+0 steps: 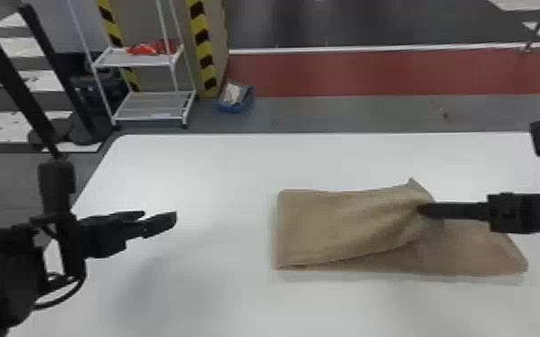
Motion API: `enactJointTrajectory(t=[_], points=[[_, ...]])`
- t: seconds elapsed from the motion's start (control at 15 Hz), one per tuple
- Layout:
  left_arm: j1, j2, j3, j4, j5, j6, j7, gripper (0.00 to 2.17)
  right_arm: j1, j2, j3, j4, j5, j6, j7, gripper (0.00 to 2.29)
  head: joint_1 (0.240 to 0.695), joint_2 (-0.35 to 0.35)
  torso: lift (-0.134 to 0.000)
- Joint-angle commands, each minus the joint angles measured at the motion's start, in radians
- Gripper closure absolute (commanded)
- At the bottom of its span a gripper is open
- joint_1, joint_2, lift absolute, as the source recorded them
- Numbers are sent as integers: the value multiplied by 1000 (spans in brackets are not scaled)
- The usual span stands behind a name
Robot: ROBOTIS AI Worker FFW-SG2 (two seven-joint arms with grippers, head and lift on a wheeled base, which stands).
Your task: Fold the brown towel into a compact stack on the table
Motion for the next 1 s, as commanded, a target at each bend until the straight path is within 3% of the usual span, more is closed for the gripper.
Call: enactJointTrajectory(t=[0.0,0.27,0.47,0.6,0.67,0.8,0.93], points=[[-2,5,2,12,-4,-6,-2,107,60,-14,-12,-11,1,-43,0,1204,695,84,-124],[-7,15,3,23,-5,-6,-2,107,76,-48,-76,-81,-30,13,-2,1204,695,67,-124],[-7,18,5,22,-7,-6,-8,107,89,-55,-135,-144,-54,68,-2,1204,695,48,-124],[-7,18,3,22,-7,-6,-10,107,140,-63,-101,-150,-33,46,-2,1204,695,38,-124],[-7,18,3,22,-7,-6,-10,107,145,-61,-112,-150,-54,56,-5,1204,695,35,-124],[-14,14,-5,19,-22,-3,-10,107,80,-57,-176,-224,-180,191,-3,1204,695,41,-124],[-13,11,-6,15,-23,-3,-11,107,91,-55,-214,-278,-194,221,-2,1204,695,49,-124]])
